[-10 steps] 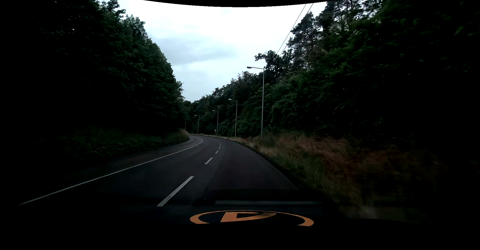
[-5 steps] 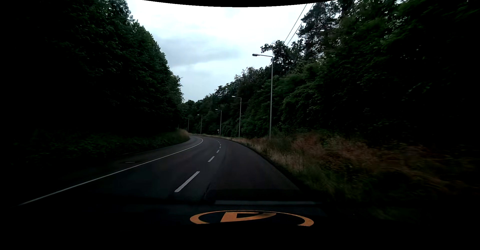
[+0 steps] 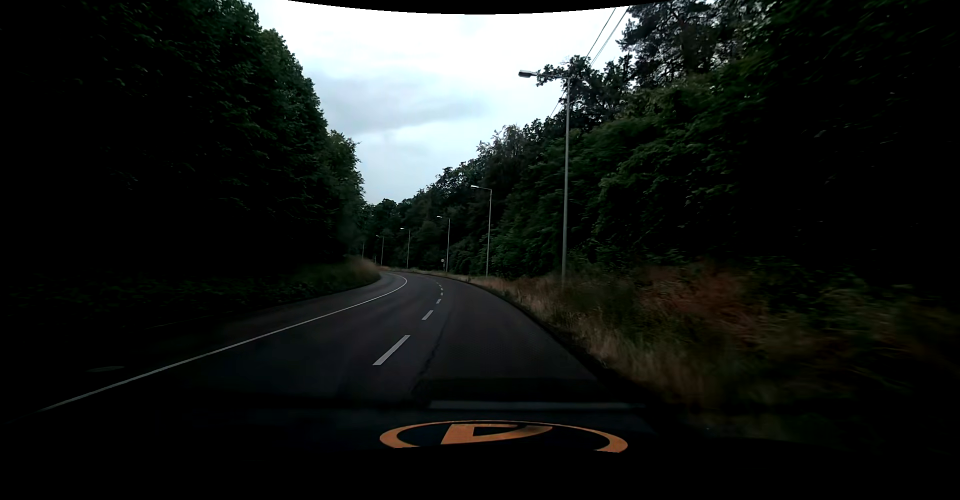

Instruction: Follow the waypoints while adhering to traffic rules and regulations

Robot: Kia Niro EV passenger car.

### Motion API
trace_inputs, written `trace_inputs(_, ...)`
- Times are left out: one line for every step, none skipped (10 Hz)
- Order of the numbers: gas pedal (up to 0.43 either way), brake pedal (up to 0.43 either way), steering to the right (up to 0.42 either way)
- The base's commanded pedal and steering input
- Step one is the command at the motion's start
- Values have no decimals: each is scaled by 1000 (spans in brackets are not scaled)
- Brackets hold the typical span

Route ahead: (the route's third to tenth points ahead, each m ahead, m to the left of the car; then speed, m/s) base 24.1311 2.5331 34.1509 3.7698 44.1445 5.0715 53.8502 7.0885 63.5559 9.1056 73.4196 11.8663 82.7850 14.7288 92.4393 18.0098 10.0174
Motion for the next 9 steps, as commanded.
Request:
trace_inputs(150,0,-17)
trace_inputs(150,0,-14)
trace_inputs(150,0,-12)
trace_inputs(150,0,-12)
trace_inputs(150,0,-11)
trace_inputs(150,0,-11)
trace_inputs(150,0,-11)
trace_inputs(150,0,-11)
trace_inputs(157,0,-11)
